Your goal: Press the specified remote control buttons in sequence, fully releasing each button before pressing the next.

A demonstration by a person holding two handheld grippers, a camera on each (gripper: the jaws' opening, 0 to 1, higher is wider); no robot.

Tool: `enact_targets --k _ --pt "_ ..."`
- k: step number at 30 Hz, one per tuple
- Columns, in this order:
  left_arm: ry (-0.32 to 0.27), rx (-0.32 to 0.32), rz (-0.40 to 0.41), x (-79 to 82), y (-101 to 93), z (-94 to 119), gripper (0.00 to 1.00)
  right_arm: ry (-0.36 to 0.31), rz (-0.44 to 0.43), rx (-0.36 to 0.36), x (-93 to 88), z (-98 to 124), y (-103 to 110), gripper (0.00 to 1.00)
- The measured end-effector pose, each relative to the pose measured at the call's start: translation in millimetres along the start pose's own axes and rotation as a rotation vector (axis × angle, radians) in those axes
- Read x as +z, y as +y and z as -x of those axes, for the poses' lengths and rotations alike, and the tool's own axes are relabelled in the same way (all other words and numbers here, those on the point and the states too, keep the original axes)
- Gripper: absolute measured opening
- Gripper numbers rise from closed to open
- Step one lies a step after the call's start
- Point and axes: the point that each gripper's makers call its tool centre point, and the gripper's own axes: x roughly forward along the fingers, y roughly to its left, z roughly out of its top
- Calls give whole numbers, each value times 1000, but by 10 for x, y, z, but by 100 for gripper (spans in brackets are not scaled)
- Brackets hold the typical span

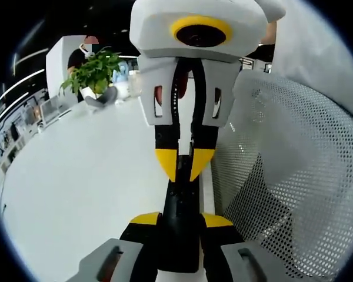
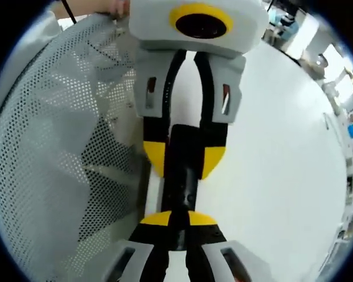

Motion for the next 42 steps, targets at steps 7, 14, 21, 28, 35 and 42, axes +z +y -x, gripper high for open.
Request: enact_targets --k 7,14,21,28,35,42 --pt "-1 1 0 -1 -2 0 25 -28 -3 -43 -5 8 8 5" --pt "1 2 0 0 -4 1 25 -54 18 -53 7 11 3 5" --pt "0 3 -1 1 -3 2 25 -118 25 -77 8 25 3 5" --pt "-3 4 1 0 0 0 25 -333 -141 -61 24 57 -11 4" --pt "-5 4 3 2 3 -1 25 -338 -137 -46 32 54 -14 4" --pt "-4 4 3 4 4 0 25 -292 -65 -51 52 47 -1 4"
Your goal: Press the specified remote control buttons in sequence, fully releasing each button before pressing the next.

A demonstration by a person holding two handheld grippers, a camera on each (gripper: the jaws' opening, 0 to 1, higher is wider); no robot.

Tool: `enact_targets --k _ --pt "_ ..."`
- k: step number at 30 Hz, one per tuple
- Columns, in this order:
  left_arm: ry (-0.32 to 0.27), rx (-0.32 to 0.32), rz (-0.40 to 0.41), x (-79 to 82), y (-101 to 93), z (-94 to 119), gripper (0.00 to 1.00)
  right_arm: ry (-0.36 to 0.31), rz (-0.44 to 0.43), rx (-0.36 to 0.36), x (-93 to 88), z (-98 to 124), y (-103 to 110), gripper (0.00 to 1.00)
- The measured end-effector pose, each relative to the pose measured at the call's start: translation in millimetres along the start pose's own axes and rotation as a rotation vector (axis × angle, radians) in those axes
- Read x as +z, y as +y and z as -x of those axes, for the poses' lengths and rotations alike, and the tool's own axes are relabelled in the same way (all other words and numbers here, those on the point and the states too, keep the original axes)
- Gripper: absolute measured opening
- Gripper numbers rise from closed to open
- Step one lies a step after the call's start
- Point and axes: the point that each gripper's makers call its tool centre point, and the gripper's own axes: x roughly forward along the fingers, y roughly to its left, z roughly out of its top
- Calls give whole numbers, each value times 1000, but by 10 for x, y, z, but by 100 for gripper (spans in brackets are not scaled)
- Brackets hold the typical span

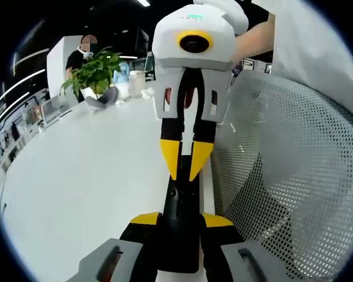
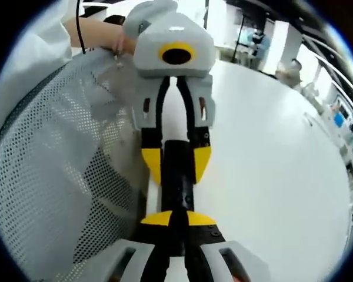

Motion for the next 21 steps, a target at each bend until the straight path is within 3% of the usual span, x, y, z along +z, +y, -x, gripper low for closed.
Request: enact_targets --k 14,21 --pt "1 0 -1 -2 -2 2 25 119 220 23 12 -30 30 1" --pt "1 0 -1 -2 -6 3 25 176 253 22 14 -52 31 1"
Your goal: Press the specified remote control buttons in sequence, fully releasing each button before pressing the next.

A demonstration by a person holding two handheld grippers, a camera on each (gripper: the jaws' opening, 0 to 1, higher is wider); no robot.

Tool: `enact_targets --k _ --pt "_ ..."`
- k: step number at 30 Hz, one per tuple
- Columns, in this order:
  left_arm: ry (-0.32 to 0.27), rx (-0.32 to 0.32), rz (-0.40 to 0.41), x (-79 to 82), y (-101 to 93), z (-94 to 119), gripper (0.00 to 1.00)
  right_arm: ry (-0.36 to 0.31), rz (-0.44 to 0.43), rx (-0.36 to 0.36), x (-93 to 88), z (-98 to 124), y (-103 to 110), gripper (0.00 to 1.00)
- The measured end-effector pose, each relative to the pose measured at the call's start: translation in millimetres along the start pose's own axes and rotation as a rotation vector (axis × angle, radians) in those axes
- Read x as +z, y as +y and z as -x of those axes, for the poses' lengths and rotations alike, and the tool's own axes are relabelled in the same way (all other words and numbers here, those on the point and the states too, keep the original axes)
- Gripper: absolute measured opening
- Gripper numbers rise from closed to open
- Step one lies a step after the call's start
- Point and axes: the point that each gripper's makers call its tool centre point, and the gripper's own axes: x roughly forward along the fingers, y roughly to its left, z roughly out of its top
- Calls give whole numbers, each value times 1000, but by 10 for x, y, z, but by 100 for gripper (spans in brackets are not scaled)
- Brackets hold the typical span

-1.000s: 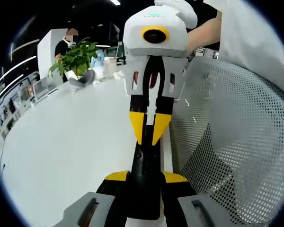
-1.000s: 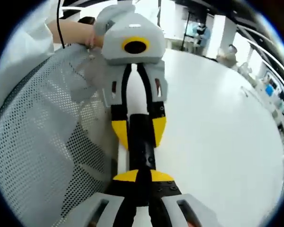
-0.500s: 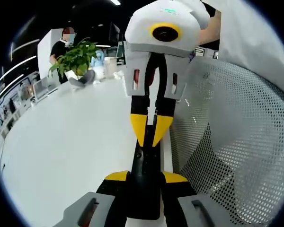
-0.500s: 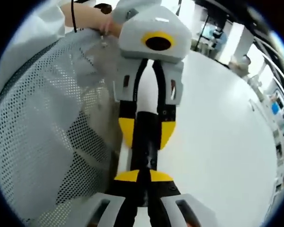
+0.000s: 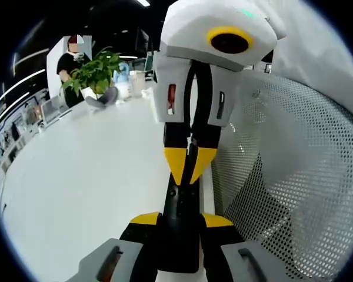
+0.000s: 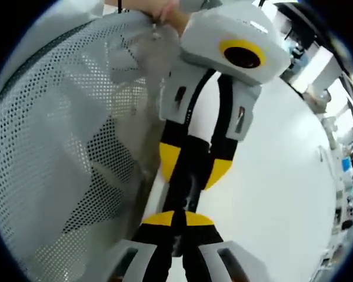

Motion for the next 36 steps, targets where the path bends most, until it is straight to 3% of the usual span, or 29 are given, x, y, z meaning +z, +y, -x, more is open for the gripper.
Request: enact_targets --k 8,12,16,25,36 --pt "3 10 2 -1 -3 1 25 64 -38 30 -8 -8 -11 1" --pt "0 11 6 0 -3 1 25 46 -89 16 -17 5 -9 1" --pt "-1 14 8 0 -3 2 25 -17 -146 -23 -19 20 -15 1" --pt "-3 15 9 5 -11 1 25 -24 -118 -76 -9 27 -32 0" --pt "5 20 -1 8 -11 -2 25 -17 -137 -72 -13 25 -27 0"
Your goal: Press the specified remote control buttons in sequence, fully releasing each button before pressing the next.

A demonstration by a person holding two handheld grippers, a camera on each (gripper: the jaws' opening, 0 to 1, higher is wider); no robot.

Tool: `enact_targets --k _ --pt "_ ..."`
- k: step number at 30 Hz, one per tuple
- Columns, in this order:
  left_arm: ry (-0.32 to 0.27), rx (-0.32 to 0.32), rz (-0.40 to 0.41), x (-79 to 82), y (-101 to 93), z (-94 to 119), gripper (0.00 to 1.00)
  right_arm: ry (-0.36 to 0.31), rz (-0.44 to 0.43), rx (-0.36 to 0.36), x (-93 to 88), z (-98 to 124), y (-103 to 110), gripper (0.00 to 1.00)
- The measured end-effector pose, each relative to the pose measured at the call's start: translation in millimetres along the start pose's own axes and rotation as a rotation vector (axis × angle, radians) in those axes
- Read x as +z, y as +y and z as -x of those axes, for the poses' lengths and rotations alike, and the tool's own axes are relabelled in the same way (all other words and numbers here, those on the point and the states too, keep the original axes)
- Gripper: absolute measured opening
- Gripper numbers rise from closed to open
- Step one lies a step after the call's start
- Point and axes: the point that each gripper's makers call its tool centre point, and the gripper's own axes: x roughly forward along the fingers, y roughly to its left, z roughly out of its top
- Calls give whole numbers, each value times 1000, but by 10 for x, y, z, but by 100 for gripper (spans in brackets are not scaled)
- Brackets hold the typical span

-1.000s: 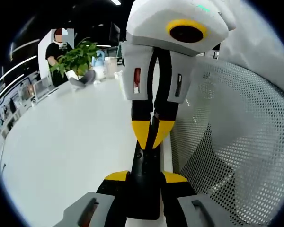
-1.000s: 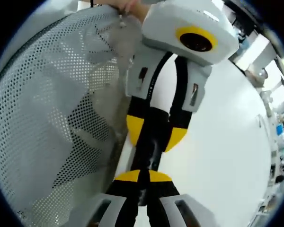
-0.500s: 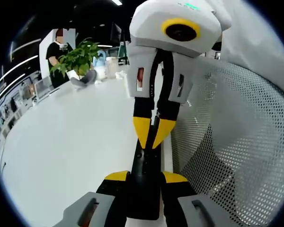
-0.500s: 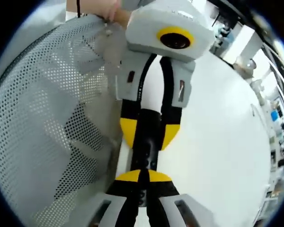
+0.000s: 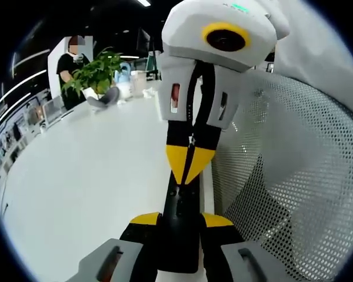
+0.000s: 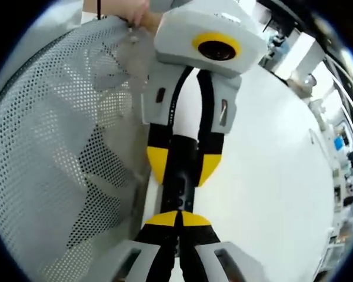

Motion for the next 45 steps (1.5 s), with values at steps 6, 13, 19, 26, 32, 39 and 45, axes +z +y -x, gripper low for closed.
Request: enact_targets --k 6,13,19,26,32,39,45 --pt "-3 -1 7 -5 6 -4 25 3 -83 -7 -10 -10 -20 0" --pt "-2 -1 8 -1 5 -6 25 -45 -131 -40 -21 -6 -24 0" --pt "6 3 17 1 7 -9 25 -147 -311 -43 -8 8 -38 0" --pt "12 5 25 -1 8 -7 26 -197 -340 -16 -8 27 -35 0" --pt "14 6 23 -3 7 -8 26 -174 -357 13 -90 54 -11 0" --pt "10 6 26 1 8 -10 26 -129 -308 31 -96 52 12 0" --pt "9 6 25 2 7 -10 26 -60 -281 64 -91 32 3 0"
